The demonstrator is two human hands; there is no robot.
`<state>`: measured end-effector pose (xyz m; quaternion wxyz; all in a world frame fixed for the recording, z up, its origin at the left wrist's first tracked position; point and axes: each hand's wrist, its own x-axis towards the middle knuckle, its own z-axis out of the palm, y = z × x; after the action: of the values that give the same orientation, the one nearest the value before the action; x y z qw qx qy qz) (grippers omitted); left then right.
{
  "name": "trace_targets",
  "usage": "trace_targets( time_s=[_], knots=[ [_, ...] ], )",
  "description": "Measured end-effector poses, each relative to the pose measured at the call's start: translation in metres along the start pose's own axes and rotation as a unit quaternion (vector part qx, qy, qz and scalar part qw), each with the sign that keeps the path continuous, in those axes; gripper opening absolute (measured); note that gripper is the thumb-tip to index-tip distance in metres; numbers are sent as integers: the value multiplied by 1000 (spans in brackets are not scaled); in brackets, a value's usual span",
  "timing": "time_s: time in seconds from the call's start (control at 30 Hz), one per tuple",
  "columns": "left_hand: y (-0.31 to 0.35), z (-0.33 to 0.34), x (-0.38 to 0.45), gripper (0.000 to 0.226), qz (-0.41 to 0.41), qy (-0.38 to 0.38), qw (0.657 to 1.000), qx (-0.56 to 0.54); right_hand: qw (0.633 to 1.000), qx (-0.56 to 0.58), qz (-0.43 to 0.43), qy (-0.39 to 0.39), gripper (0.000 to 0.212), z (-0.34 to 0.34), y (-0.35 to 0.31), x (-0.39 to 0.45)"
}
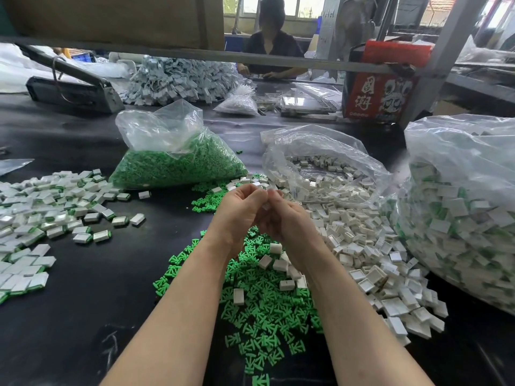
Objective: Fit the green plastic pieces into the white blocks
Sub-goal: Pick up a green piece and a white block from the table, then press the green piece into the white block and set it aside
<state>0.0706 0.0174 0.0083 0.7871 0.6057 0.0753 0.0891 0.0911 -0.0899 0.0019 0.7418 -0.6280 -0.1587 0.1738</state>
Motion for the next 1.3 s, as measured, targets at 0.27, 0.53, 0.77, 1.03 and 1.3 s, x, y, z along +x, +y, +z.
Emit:
trace_targets(
  time_s=[0.27, 0.53, 0.77, 1.03, 1.3],
  knots=[
    [7, -65, 11, 7, 1, 115, 974, 196, 974, -191, 8, 119, 30, -27, -2, 3],
    [-3, -142, -1, 10, 6, 387, 741, 549, 891, -433, -65, 118, 9, -33, -1, 6],
    [-1, -138, 0, 10, 25, 384, 715, 584, 842, -536, -42, 46, 4, -29, -3, 2],
    [6, -63, 5, 12, 18, 49, 897, 438, 780, -625, -38, 19, 22, -17, 8, 5],
    [-26, -25, 13, 37, 68, -4, 793, 605, 737, -666, -93, 63, 16, -11, 14, 4]
  ],
)
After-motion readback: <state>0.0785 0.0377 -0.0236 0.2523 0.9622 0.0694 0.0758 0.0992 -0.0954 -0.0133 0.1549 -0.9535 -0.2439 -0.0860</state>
